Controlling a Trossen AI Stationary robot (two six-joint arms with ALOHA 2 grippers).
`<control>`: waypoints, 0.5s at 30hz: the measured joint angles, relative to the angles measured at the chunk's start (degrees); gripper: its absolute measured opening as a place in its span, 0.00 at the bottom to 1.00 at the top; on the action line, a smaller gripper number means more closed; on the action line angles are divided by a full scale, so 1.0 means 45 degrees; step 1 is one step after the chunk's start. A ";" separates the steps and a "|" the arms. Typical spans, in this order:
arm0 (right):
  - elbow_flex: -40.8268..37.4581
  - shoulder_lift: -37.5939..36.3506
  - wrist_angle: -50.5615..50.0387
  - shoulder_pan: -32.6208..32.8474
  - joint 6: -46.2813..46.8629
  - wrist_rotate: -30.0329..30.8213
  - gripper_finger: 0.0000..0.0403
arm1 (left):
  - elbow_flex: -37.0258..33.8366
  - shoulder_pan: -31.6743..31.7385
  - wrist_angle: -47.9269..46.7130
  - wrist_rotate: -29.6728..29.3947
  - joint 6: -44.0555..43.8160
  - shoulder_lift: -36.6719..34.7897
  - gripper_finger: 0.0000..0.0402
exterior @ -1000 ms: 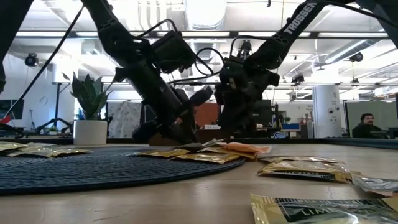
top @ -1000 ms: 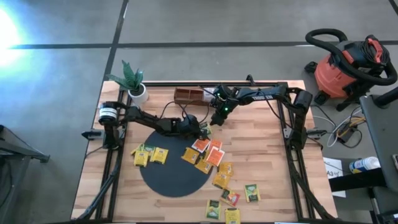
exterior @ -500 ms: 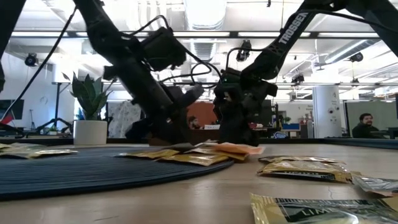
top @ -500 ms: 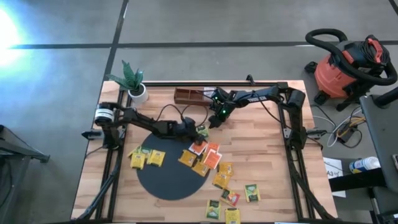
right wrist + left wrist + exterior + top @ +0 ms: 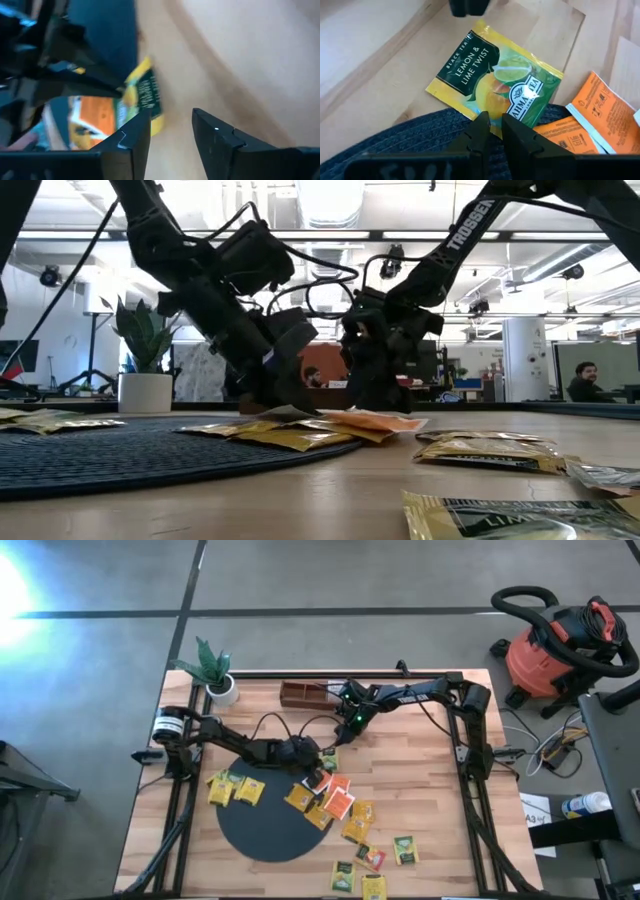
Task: Pick & Place Tea
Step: Put the yellow tea bag into the middle section of the wooden organizer
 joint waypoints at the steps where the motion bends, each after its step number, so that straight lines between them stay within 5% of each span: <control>1: 0.0000 0.0000 -0.0002 0.0014 0.0077 -0.0254 0.36 | 0.0000 0.0053 -0.0004 0.0040 0.0088 0.0000 0.14; 15: -0.0015 0.0000 -0.0004 0.0495 -0.0076 0.0449 0.36 | -0.0031 0.0207 0.0200 -0.0089 0.2035 0.0000 0.14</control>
